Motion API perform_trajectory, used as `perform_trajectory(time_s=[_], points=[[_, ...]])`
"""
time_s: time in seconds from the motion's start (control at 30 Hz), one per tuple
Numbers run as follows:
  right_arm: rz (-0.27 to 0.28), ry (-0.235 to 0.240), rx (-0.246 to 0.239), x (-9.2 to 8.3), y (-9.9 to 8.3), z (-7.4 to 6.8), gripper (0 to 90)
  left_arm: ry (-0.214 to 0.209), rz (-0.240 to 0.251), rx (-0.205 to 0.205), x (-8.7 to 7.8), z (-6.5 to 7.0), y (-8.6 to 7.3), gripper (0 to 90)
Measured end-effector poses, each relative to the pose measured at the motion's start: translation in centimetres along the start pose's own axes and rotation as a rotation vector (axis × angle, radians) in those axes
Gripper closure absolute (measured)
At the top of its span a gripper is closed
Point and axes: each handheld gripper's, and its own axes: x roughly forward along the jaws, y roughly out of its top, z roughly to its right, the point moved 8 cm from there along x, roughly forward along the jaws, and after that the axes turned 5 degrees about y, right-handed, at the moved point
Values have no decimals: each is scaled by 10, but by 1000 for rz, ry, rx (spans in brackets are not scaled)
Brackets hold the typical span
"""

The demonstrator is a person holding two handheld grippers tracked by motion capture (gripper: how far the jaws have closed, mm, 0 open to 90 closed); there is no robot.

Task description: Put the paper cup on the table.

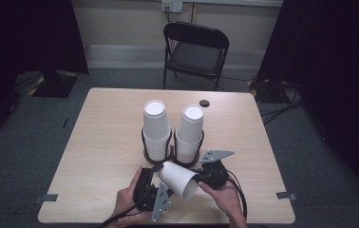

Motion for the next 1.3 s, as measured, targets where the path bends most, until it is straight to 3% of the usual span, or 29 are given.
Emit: perform_trajectory(time_s=[0.13, 0.2, 0.47, 0.53, 0.57, 0.83, 1.3], points=[[-11, 13, -1, 3, 2, -3, 864, -25, 11, 8, 1, 4, 5, 69], [-6, 22, -6, 4, 6, -4, 870, -31, 28, -13, 3, 6, 9, 75], [6, 33, 9, 9, 11, -7, 876, -2, 31, -28, 6, 6, 15, 81], [5, 43, 15, 10, 12, -8, 876, -22, 37, -35, 6, 8, 17, 73], [-1, 48, 17, 11, 11, -8, 876, -26, 39, -19, 7, 9, 18, 72], [-12, 65, 28, 19, 13, -12, 880, 0, 62, 2, 8, 11, 30, 88], [-25, 78, 82, 26, 12, -15, 881, 32, 77, -31, 9, 13, 39, 51]])
